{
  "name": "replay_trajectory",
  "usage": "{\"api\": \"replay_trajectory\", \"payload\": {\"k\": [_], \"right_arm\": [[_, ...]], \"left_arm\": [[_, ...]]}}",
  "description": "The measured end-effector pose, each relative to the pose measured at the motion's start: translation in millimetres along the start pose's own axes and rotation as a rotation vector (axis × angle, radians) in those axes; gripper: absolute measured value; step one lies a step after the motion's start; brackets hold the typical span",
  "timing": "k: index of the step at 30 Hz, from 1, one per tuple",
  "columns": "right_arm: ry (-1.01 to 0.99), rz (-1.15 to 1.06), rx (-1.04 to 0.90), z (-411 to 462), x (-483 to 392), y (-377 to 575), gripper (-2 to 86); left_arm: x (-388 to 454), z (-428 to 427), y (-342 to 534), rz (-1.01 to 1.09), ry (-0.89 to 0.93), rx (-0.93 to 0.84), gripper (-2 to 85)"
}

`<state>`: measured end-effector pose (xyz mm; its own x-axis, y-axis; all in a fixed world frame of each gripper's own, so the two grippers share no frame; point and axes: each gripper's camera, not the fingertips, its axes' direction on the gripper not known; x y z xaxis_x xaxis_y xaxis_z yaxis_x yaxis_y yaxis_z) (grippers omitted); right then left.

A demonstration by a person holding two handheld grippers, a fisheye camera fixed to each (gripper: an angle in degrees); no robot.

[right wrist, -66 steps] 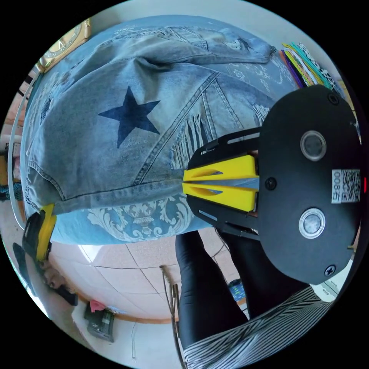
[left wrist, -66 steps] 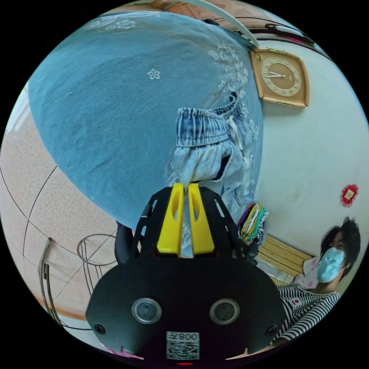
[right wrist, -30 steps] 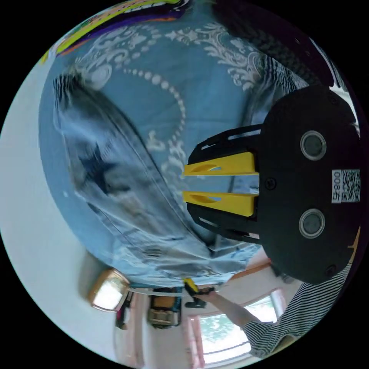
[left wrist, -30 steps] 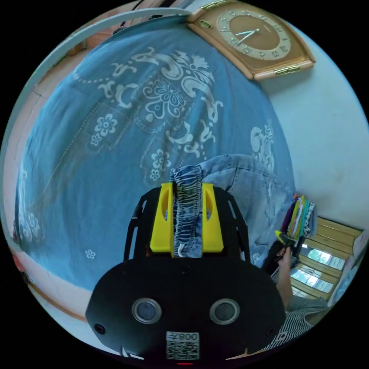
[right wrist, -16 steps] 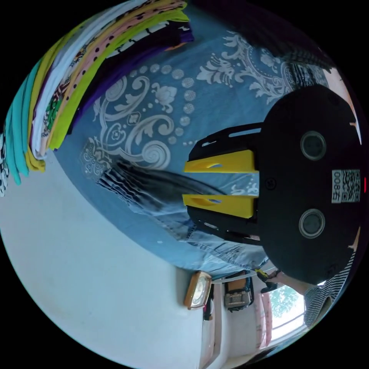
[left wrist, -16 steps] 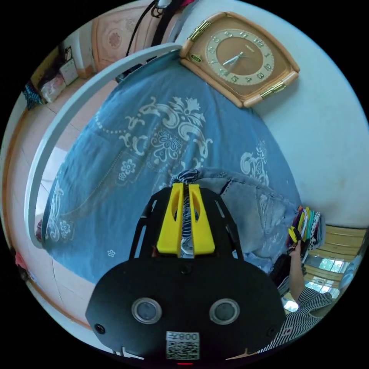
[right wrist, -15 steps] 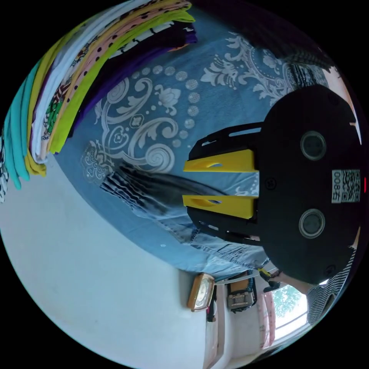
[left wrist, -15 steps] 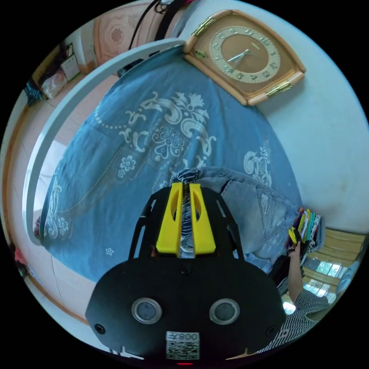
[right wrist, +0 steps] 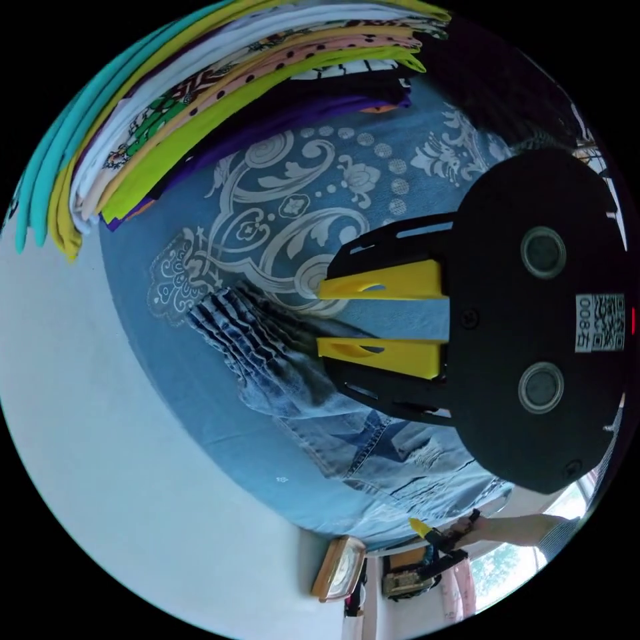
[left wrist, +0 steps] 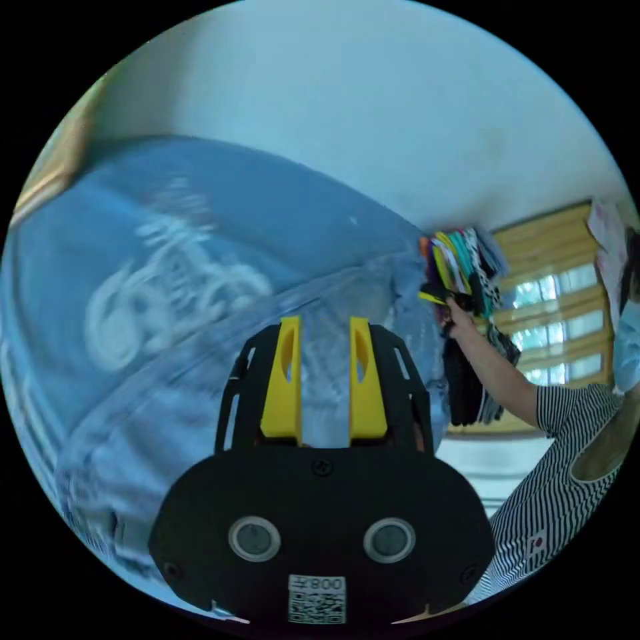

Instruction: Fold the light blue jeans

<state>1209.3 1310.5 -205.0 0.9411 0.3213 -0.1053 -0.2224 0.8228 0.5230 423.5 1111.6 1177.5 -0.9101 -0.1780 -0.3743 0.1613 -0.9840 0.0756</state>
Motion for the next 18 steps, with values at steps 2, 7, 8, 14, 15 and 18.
{"api": "replay_trajectory", "payload": {"k": [2, 7, 8, 14, 15, 18], "right_arm": [[0.028, -0.002, 0.025, -3, 0, 5, 8.8], [0.057, 0.008, 0.068, -10, 5, 15, 7.3], [0.067, 0.005, 0.077, -11, 7, 18, 6.8], [0.010, -0.004, 0.092, -21, 29, 27, 3.1], [-0.002, -0.001, 0.094, -22, 32, 29, 2.6], [-0.137, 0.015, 0.077, -21, 44, 35, 0.9]], "left_arm": [[49, 91, -44, 0.174, 0.068, -0.076, 11.7], [124, 255, -120, 0.348, 0.116, -0.196, 12.2], [136, 288, -134, 0.368, 0.078, -0.223, 12.0], [178, 408, -151, 0.531, -0.278, -0.308, 4.5], [179, 414, -149, 0.546, -0.281, -0.305, 3.8], [180, 442, -136, 0.586, -0.266, -0.325, 1.4]]}}
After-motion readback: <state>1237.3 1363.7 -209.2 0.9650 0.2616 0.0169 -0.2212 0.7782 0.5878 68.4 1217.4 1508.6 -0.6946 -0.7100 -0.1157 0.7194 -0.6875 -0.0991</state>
